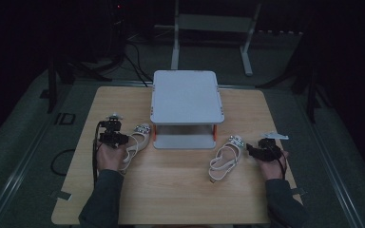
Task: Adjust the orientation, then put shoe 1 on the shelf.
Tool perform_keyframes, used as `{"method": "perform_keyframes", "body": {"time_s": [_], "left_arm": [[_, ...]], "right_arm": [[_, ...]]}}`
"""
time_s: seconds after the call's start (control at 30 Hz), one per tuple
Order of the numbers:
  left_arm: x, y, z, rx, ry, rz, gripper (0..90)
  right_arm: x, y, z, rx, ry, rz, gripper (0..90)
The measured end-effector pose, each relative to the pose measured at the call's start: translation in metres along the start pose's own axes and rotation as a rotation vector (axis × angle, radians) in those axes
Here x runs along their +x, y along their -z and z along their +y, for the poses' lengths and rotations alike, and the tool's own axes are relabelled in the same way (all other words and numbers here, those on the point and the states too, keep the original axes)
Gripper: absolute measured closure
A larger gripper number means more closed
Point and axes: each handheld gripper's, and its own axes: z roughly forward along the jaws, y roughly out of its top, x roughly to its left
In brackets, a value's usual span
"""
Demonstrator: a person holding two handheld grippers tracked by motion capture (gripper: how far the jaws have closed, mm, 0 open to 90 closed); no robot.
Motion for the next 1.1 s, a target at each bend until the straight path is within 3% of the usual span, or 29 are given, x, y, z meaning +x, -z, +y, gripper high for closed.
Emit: {"method": "perform_keyframes", "body": {"time_s": [0.1,0.37,0.4,0.73,1.03,1.1], "left_arm": [[-0.001,-0.004,-0.002,0.011,-0.011,0.013,65.6],[0.001,-0.008,-0.001,0.025,-0.019,-0.008,61.8],[0.002,-0.010,-0.001,0.046,-0.021,-0.033,61.8],[0.004,-0.015,0.001,0.085,-0.111,-0.063,57.5],[0.009,-0.017,0.002,0.088,-0.094,-0.102,59.9],[0.011,-0.018,0.002,0.093,-0.071,-0.128,61.4]], "right_arm": [[0.000,0.000,0.000,0.001,0.001,0.000,43.0],[0.001,-0.001,0.000,0.003,0.001,0.001,42.9],[0.001,-0.001,0.000,0.003,0.001,0.002,42.9],[0.001,-0.002,0.000,0.008,0.002,0.005,42.8],[0.002,-0.002,0.000,0.010,0.005,0.007,42.7],[0.002,-0.002,0.000,0.008,0.007,0.008,42.6]]}}
